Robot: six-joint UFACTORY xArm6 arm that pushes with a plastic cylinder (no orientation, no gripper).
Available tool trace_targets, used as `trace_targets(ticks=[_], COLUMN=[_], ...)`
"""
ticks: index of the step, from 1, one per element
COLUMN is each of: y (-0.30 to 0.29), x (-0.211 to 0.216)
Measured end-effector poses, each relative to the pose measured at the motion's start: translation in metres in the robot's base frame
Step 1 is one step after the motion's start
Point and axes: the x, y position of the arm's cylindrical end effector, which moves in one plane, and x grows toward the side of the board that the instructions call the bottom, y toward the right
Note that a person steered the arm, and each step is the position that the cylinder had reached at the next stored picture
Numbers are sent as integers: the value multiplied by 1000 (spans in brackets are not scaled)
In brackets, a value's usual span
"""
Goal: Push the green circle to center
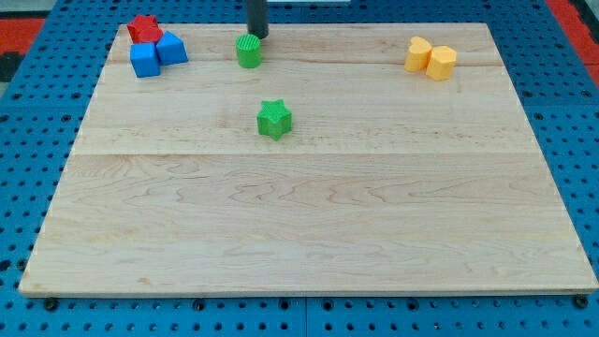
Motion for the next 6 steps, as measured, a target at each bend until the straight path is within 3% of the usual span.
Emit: trace_targets(ticks=[1,2,3,4,5,6], y=[56,69,74,14,-21,14], x=[63,93,38,11,28,96])
